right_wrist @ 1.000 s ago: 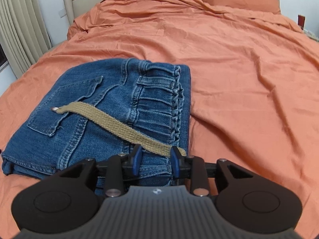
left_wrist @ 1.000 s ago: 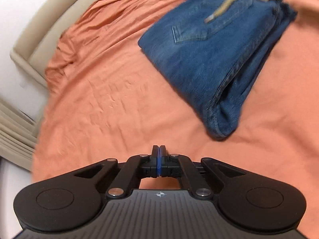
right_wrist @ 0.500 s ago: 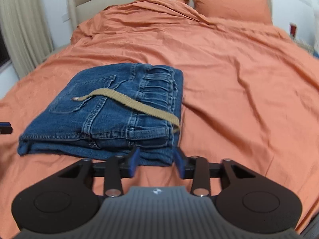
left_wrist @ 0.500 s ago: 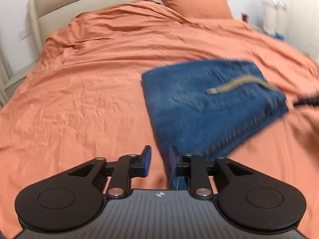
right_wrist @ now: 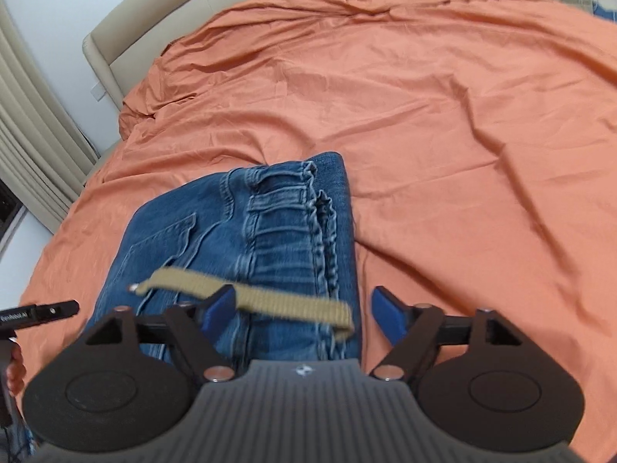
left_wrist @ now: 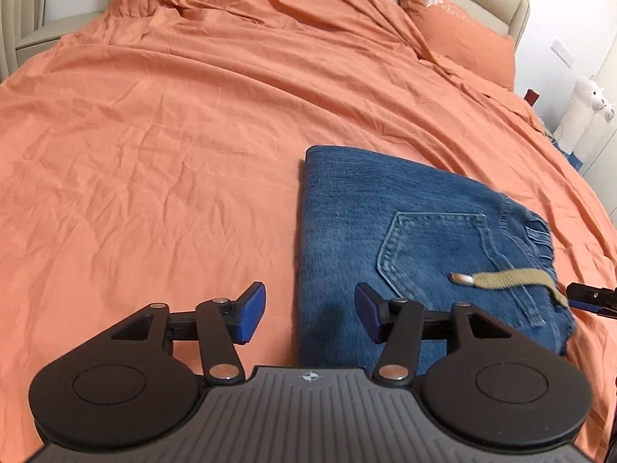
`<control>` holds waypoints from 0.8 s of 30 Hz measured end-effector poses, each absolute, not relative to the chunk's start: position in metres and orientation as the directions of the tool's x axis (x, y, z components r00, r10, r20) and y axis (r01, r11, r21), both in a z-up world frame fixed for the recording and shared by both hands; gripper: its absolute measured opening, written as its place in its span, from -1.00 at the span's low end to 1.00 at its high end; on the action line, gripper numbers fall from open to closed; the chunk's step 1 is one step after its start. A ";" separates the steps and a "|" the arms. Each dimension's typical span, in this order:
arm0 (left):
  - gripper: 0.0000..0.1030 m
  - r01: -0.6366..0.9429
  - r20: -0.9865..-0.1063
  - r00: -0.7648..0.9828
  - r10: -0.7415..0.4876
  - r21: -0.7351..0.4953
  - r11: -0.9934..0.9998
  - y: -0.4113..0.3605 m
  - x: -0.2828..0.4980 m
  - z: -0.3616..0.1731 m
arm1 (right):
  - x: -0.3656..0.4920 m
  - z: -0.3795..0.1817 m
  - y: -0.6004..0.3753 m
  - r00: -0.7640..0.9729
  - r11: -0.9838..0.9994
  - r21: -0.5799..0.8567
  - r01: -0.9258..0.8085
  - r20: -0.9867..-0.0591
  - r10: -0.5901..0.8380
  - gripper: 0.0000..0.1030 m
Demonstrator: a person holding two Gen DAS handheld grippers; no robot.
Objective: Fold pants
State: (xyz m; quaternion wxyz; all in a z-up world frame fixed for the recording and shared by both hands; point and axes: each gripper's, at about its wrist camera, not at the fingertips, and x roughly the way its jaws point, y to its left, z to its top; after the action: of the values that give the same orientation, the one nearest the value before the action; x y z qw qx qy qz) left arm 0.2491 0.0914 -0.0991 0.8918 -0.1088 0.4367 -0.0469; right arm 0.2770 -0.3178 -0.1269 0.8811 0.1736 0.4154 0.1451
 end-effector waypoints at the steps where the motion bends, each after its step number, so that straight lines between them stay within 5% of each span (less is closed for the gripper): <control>1: 0.29 -0.012 -0.775 0.609 -0.170 -0.223 0.975 0.090 0.253 -0.101 | 0.285 -0.129 -0.318 0.601 0.893 0.437 -0.113 -0.685 0.411 0.48; 12: 0.39 0.000 -0.795 0.556 -0.244 -0.293 0.956 0.098 0.292 -0.130 | 0.343 -0.159 -0.325 0.498 0.804 0.593 -0.050 -0.683 0.535 0.57; 19: 0.44 -0.020 -0.735 0.555 -0.389 -0.480 0.877 0.126 0.300 -0.150 | 0.359 -0.180 -0.336 0.451 0.720 0.691 -0.058 -0.625 0.637 0.58; 24: 0.44 -0.020 -0.676 0.565 -0.472 -0.584 0.812 0.137 0.301 -0.161 | 0.363 -0.191 -0.352 0.436 0.636 0.770 -0.040 -0.560 0.705 0.22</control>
State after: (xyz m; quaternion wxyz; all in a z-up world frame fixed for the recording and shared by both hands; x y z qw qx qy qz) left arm 0.3012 0.1368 -0.1610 0.8405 -0.2759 0.4465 -0.1345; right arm 0.3629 -0.3517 -0.1915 0.7710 0.3514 0.4731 0.2415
